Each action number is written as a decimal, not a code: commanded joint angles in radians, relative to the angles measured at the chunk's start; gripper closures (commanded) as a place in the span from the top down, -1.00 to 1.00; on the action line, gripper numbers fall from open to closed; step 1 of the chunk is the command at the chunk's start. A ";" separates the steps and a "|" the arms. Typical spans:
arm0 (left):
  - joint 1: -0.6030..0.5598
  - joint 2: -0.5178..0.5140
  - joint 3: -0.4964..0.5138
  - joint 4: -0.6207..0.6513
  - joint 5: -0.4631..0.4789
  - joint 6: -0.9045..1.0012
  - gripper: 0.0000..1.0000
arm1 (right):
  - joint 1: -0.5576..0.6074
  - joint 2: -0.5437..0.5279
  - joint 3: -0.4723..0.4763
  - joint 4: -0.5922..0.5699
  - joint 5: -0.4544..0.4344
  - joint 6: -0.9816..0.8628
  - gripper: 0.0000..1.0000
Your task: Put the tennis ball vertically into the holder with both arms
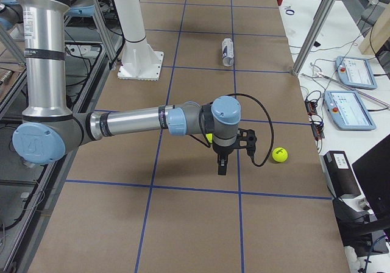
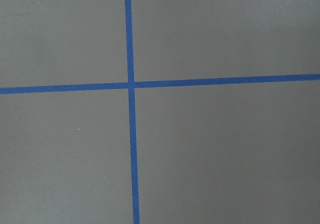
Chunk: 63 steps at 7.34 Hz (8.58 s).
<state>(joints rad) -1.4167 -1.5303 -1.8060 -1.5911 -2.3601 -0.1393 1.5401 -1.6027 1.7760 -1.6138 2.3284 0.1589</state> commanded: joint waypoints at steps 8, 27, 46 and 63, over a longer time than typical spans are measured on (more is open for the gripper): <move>0.410 -0.394 -0.056 -0.189 0.015 -0.085 1.00 | 0.000 0.001 -0.001 0.000 0.002 0.002 0.98; 0.808 -1.035 0.496 0.011 0.501 0.630 0.99 | 0.000 -0.014 -0.001 0.000 0.014 0.004 0.98; 0.823 -0.993 0.622 -0.190 0.545 0.541 0.99 | 0.000 -0.016 -0.001 0.000 0.014 0.004 0.98; 0.766 -0.952 0.381 -0.553 0.547 0.069 0.63 | -0.002 -0.014 0.000 0.000 0.015 0.004 0.99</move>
<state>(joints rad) -0.6460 -2.5139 -1.4042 -1.9626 -1.8155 0.0922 1.5393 -1.6174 1.7741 -1.6137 2.3437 0.1630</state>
